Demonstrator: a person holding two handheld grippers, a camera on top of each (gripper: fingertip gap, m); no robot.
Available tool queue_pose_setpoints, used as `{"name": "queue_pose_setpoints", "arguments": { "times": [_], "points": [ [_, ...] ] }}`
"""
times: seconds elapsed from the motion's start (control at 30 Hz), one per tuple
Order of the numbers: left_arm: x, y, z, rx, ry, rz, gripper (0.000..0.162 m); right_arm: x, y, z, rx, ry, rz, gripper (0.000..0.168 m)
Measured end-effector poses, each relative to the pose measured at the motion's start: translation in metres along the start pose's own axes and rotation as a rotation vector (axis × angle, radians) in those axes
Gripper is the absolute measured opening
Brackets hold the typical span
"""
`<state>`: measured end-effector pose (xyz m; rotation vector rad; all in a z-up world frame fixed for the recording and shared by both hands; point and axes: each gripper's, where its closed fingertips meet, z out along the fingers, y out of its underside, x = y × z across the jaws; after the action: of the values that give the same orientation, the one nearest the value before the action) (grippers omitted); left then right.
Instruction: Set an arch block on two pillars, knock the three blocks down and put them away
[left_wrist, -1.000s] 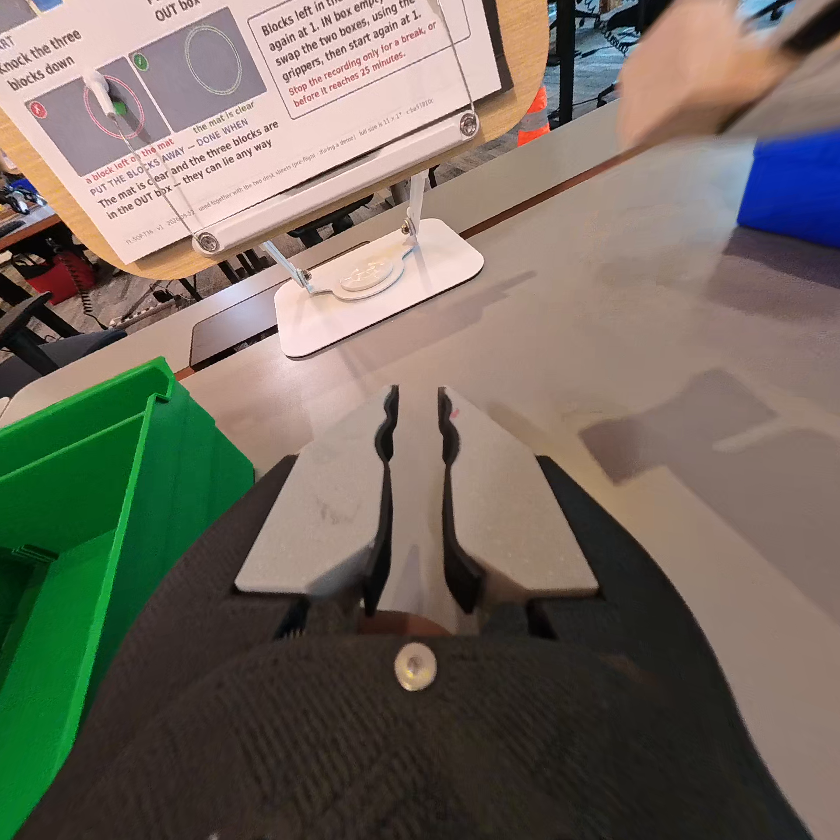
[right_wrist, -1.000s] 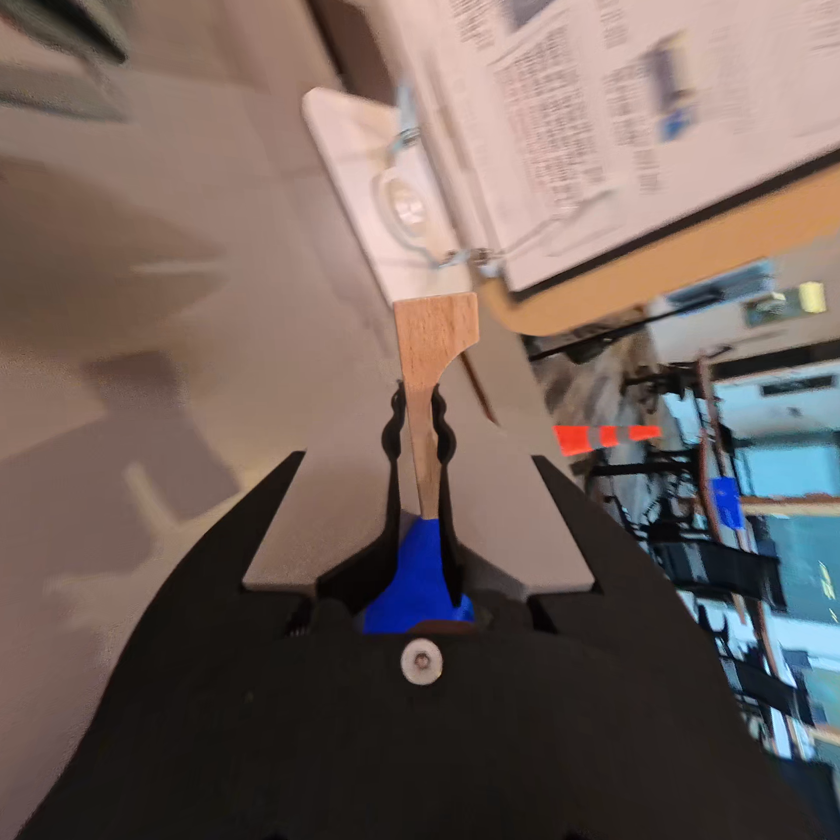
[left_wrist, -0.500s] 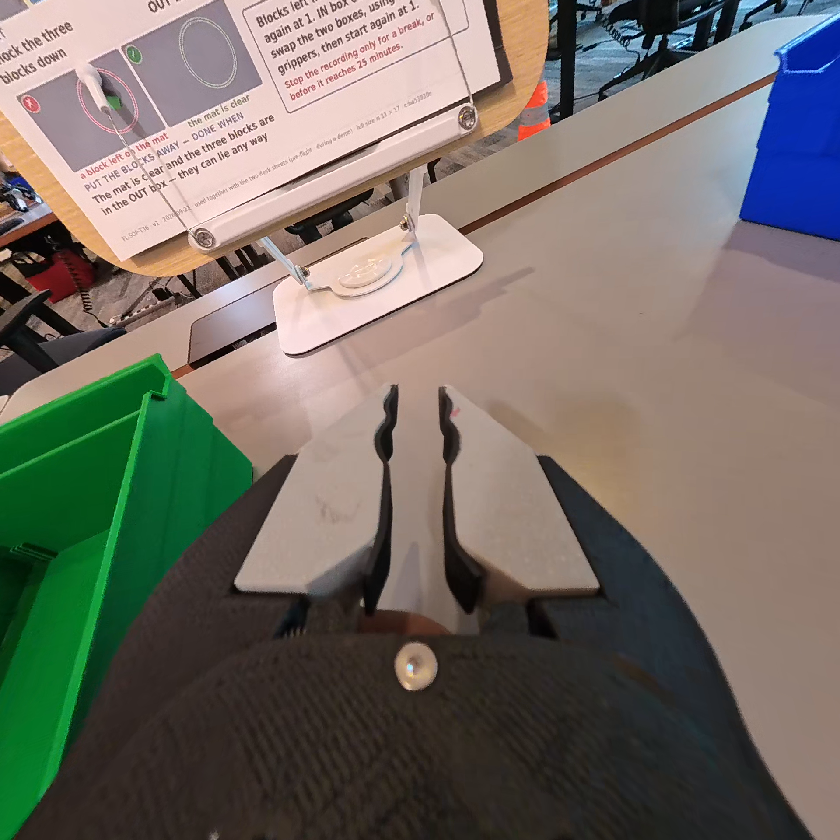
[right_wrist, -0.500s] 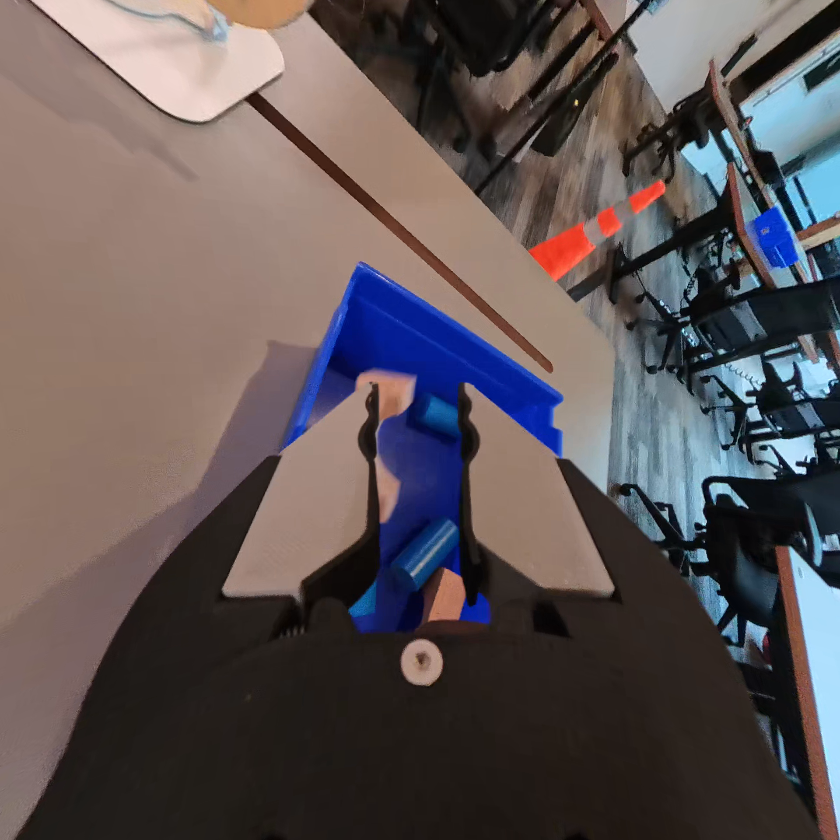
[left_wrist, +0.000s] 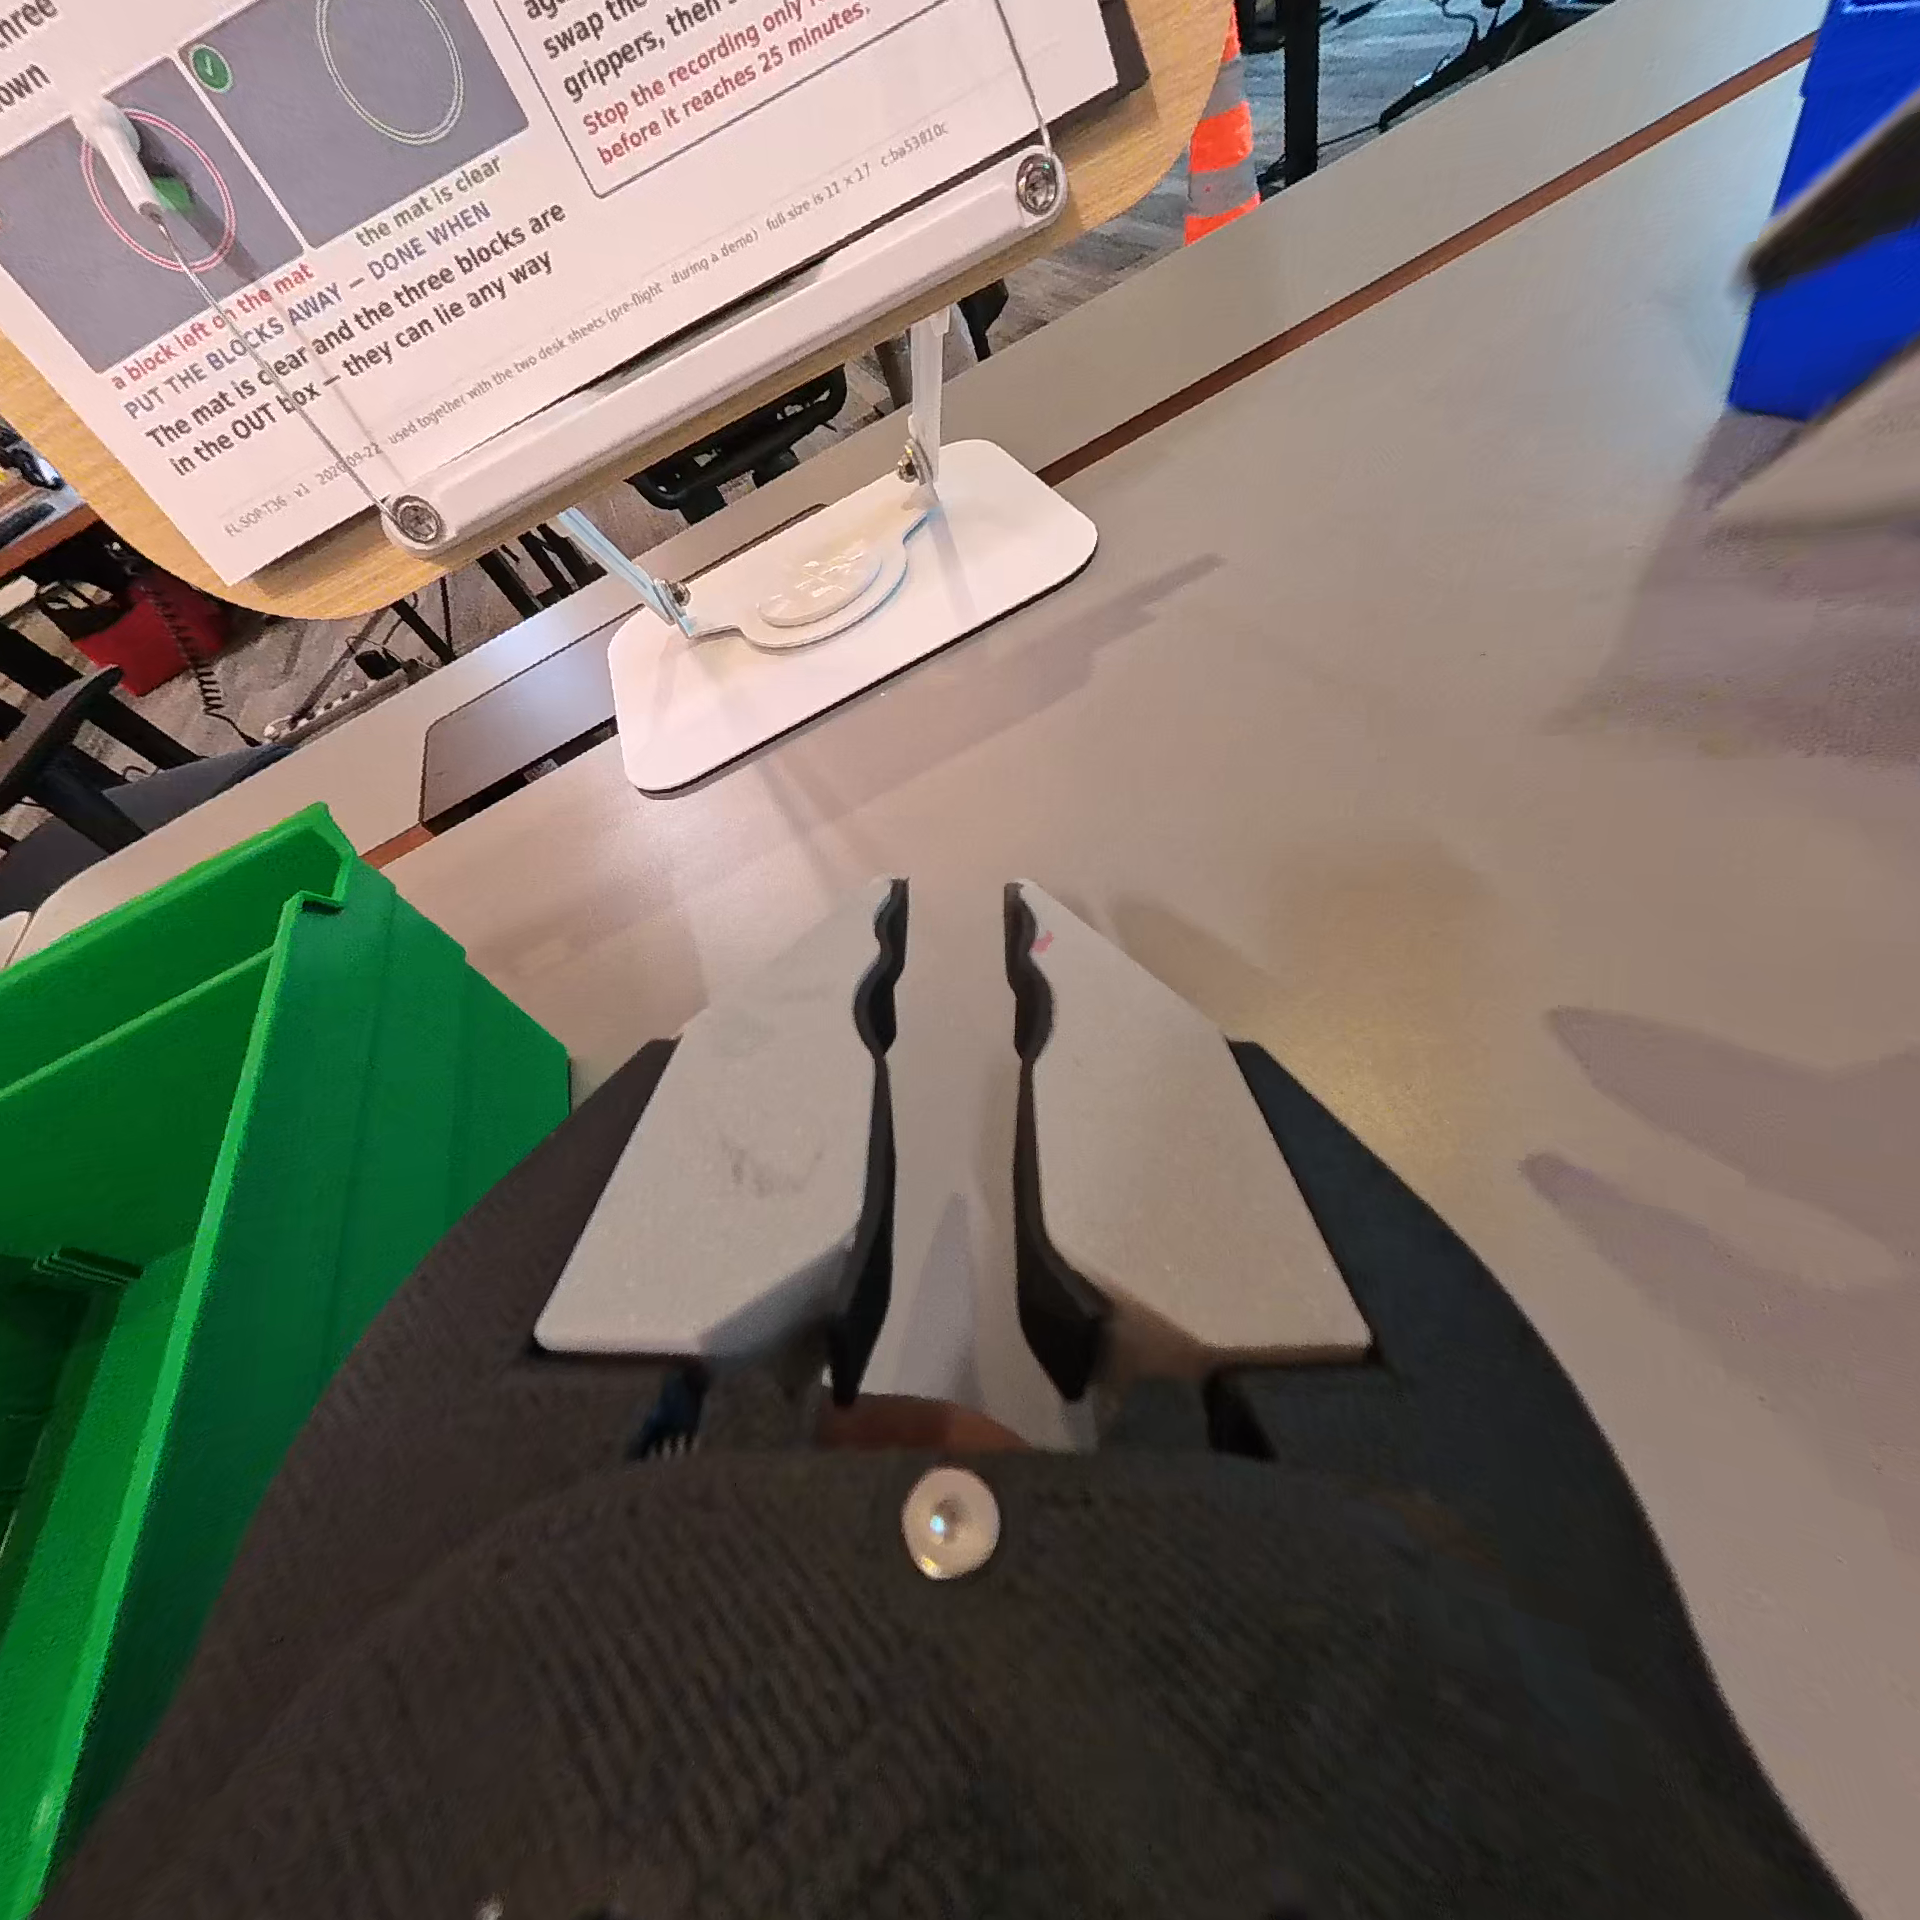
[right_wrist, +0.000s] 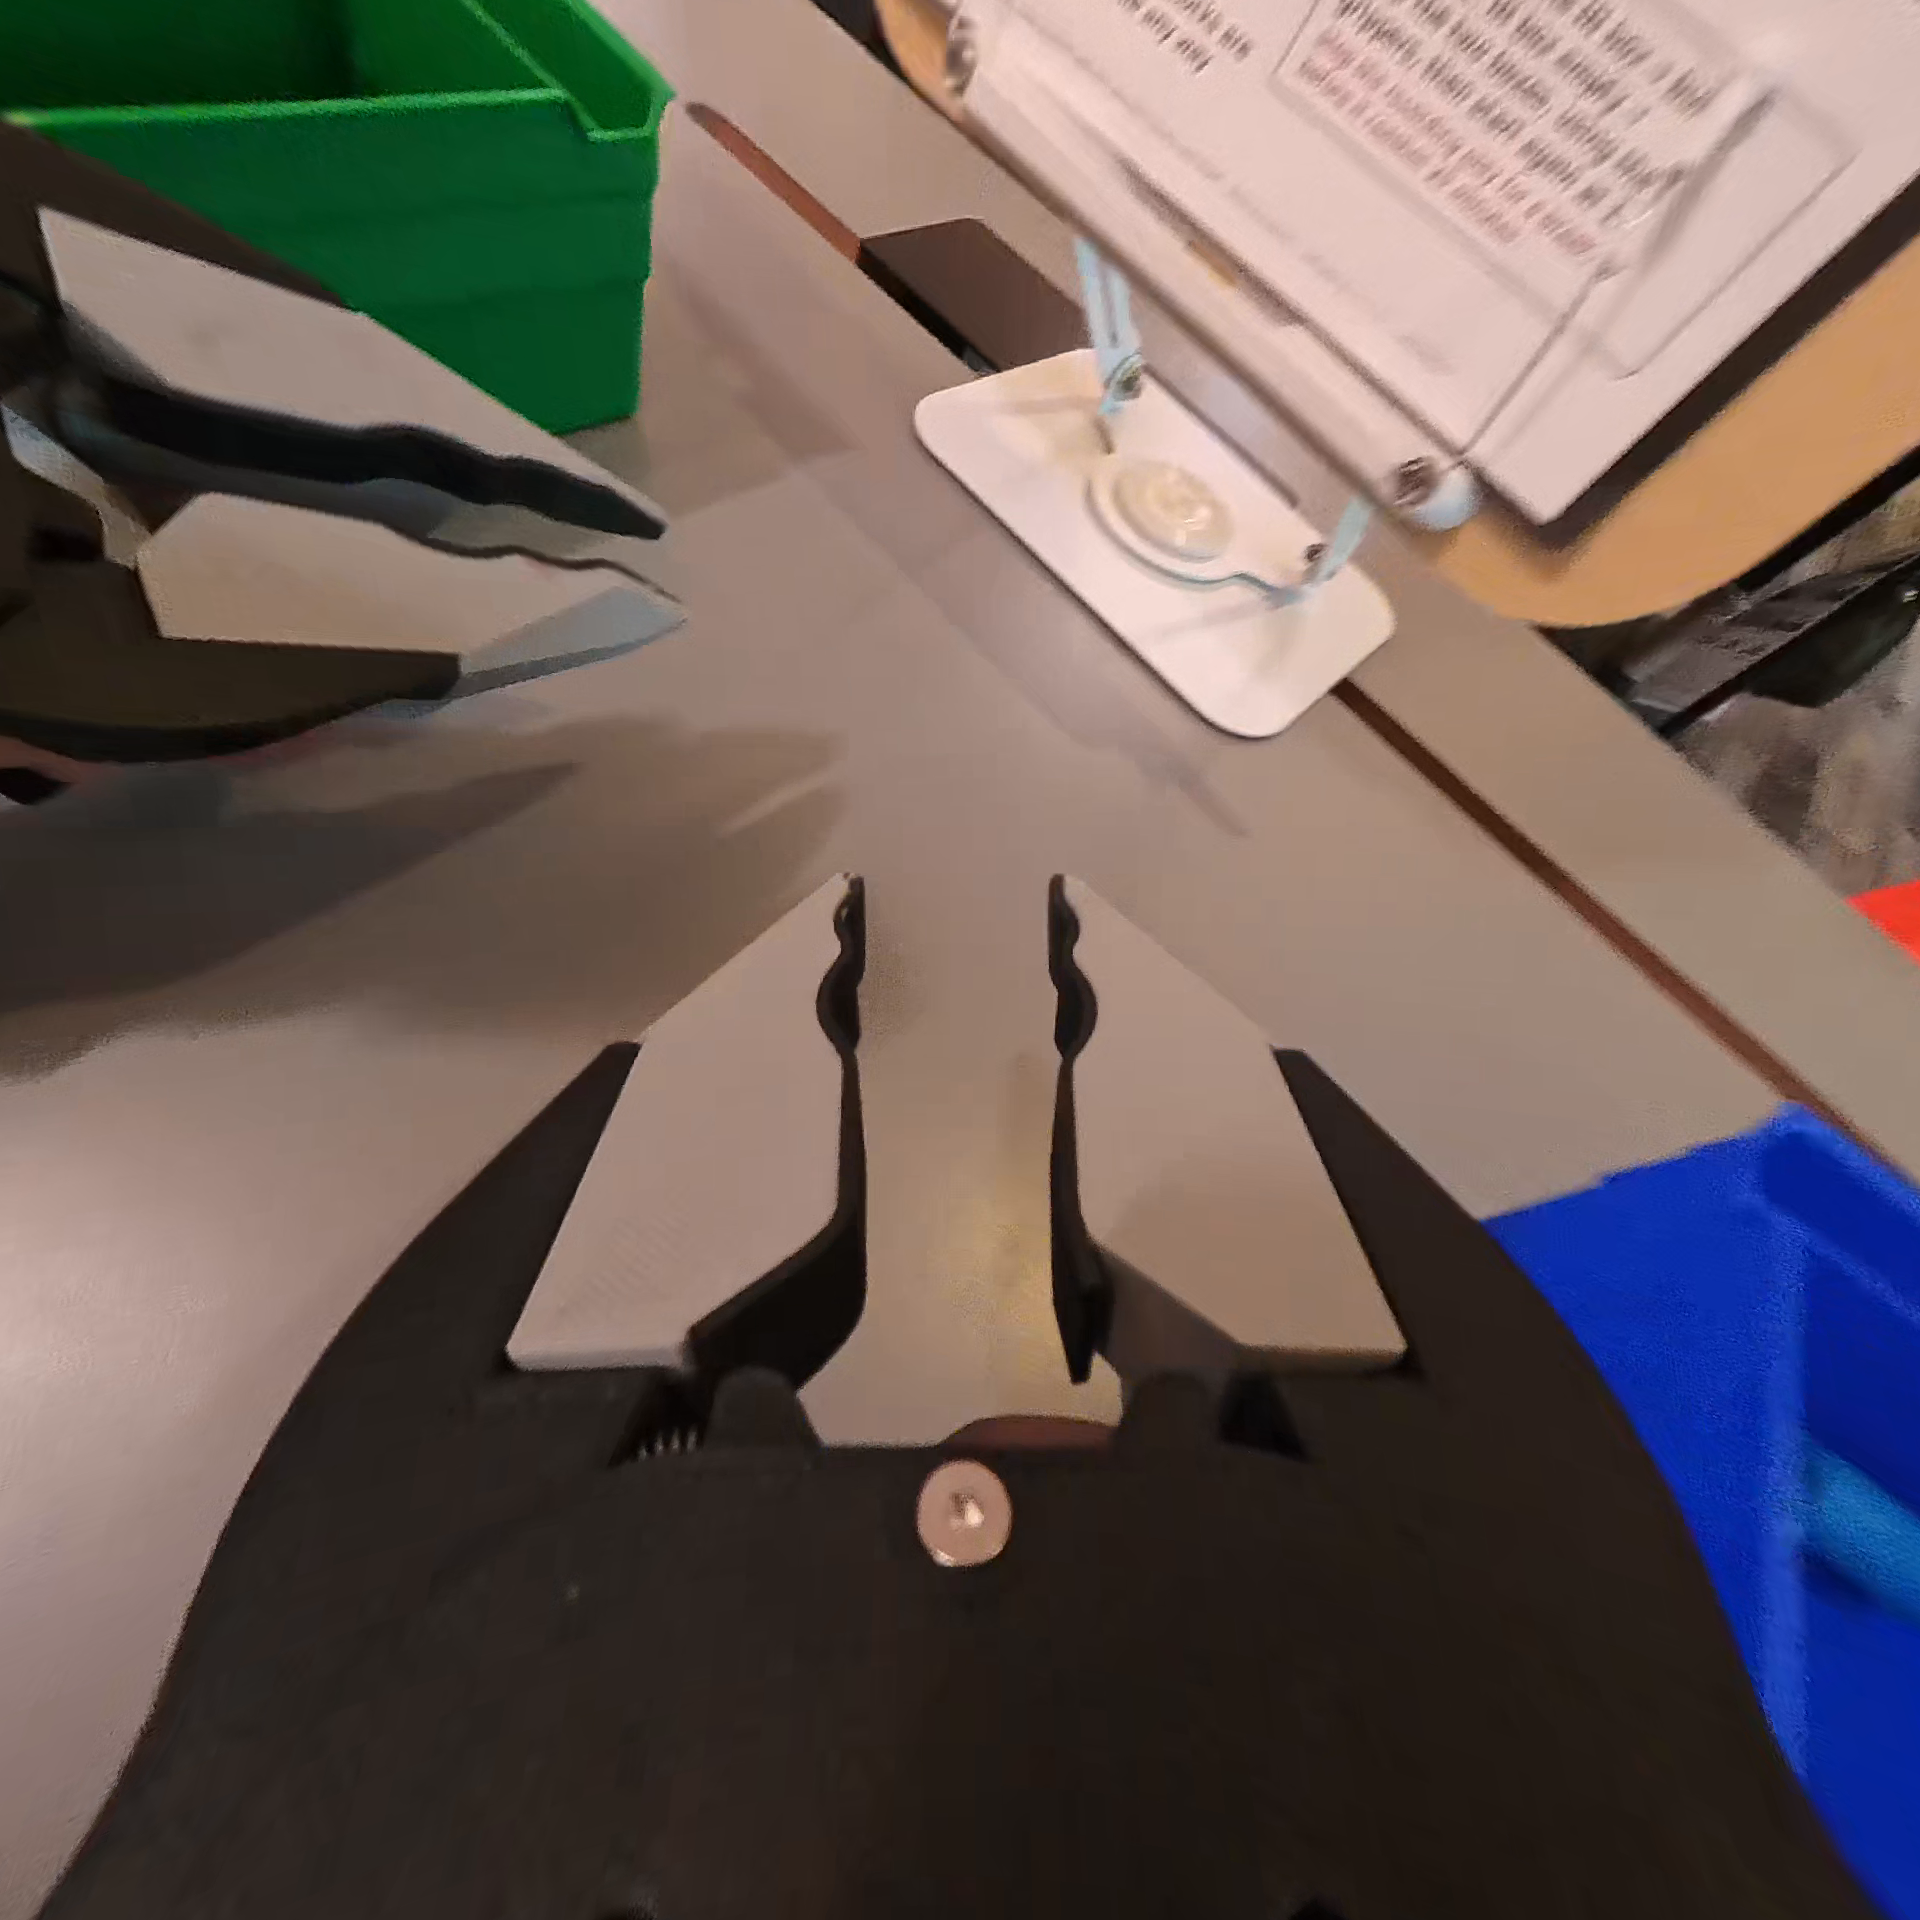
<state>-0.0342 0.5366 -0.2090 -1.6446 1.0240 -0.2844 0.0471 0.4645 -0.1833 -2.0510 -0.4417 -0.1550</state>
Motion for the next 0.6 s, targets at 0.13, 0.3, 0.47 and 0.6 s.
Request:
{"name": "queue_pose_setpoints", "arguments": {
  "times": [0.13, 0.3, 0.47, 0.6],
  "points": [
    [0.005, 0.001, 0.001, -0.005, 0.011, 0.016, 0.017, -0.019, 0.03, 0.029, 0.007, -0.002, 0.03, 0.031],
    [0.014, 0.0, 0.0, -0.001, 0.03, 0.039, 0.046, -0.014, 0.041, 0.03, 0.016, 0.03, 0.026, 0.034],
    [0.018, -0.003, -0.004, 0.027, 0.025, 0.042, 0.053, -0.021, 0.048, 0.031, 0.017, 0.004, 0.065, 0.038],
    [0.04, 0.0, -0.017, 0.062, 0.081, -0.002, 0.054, -0.024, 0.038, 0.014, 0.093, 0.062, -0.002, 0.043]
  ]
}}
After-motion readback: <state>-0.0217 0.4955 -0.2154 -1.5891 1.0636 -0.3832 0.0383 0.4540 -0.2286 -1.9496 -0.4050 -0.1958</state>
